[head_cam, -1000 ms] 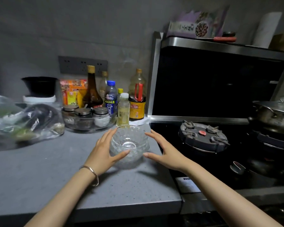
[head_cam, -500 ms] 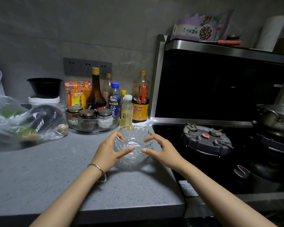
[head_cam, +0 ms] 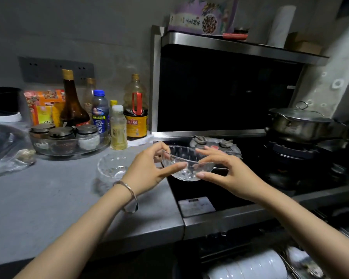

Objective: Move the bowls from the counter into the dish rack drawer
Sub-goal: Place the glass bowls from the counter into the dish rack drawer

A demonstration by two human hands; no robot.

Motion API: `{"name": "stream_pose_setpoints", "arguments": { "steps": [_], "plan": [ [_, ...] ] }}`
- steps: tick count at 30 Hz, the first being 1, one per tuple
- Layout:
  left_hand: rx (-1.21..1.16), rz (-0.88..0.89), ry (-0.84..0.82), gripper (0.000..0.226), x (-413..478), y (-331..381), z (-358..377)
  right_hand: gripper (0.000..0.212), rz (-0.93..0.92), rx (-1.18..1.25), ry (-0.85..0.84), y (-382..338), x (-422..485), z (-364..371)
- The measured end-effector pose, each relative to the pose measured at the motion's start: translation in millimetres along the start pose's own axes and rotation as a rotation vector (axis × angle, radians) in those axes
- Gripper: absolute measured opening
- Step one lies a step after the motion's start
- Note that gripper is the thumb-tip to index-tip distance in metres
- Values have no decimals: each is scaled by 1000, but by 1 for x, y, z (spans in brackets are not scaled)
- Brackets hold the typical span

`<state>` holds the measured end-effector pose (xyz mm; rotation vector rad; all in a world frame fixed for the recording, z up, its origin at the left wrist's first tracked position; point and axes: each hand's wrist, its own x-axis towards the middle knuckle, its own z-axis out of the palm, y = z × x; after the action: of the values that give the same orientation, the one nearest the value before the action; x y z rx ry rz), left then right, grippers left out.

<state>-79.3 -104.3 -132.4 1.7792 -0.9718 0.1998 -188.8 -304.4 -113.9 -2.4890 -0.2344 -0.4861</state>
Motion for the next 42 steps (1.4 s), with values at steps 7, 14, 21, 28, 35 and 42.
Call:
{"name": "stream_pose_setpoints", "arguments": {
  "steps": [7, 14, 21, 28, 35, 42],
  "plan": [
    [-43, -52, -309, 58, 3, 30, 105, 25, 170, 134, -184, 41, -85, -56],
    [-107, -45, -491, 56, -11, 47, 204, 24, 389, 259, -192, 83, -163, -88],
    [-250, -236, -692, 89, -44, 12, 288, 21, 599, 491, -146, 140, -214, -75],
    [-70, -331, -761, 100, -104, -59, 332, 17, 884, 544, -76, 197, -233, -24],
    [324, -225, -834, 109, -153, -112, 348, 13, 1206, 606, -48, 251, -239, 8],
    [456, -265, -888, 125, -179, -141, 362, 29, 1440, 515, -204, 282, -243, 44]
  ]
}}
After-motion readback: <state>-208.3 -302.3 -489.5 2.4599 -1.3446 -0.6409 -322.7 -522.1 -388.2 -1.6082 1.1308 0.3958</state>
